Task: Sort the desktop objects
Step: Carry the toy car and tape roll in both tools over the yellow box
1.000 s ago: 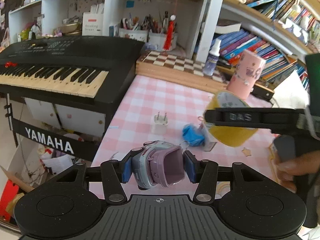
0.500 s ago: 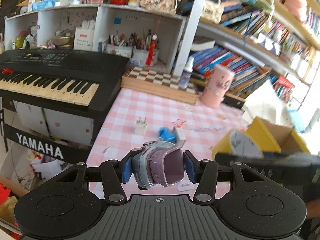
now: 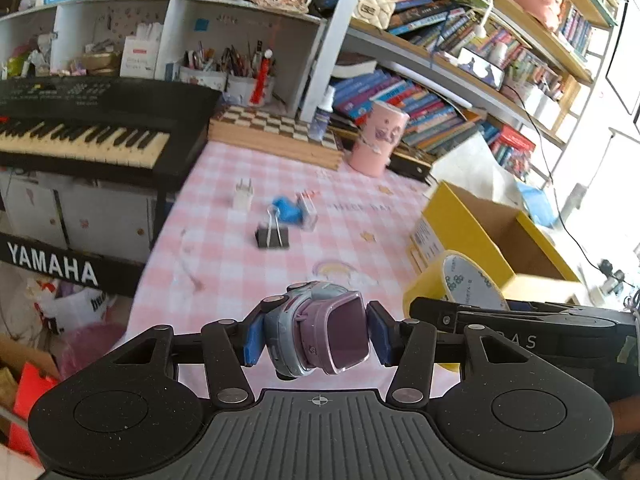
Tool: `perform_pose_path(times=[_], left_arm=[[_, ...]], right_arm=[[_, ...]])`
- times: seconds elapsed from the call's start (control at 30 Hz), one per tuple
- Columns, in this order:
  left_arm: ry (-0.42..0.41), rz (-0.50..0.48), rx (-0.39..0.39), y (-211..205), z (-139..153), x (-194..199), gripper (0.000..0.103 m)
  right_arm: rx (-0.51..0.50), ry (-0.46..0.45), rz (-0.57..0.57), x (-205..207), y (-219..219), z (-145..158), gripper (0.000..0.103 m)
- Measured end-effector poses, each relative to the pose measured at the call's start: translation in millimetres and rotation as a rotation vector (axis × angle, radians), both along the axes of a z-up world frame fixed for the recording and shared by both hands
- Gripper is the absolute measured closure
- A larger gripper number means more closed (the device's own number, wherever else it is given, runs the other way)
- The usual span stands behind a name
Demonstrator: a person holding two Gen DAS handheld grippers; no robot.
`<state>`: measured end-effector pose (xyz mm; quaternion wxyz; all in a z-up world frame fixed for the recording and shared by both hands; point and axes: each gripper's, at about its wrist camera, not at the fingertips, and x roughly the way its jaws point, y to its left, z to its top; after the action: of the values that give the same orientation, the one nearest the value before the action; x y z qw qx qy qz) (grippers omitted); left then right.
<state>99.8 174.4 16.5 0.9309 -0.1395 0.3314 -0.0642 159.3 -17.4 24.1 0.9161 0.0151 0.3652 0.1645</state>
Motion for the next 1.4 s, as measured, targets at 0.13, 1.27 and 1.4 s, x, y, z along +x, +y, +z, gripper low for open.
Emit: perform_pose_path(times=[0.13,1.27,1.4], left_arm=[[0.013,-0.03,-0.023,-4,-4,-20,0.053],[0.027,-0.521,-0.053,-178,-14,-8,0.053],[0.024,-0.53,-0.04,-199,-12,3,0.053]], right_arm=[[-0.005,0.012,-0.026,-30,-6,-3,0.019],[0.003,0.07,-0.505,-120,-179,-13,0.019],[0.012,0.081,-0.509,-108,-199,-15,0.019]])
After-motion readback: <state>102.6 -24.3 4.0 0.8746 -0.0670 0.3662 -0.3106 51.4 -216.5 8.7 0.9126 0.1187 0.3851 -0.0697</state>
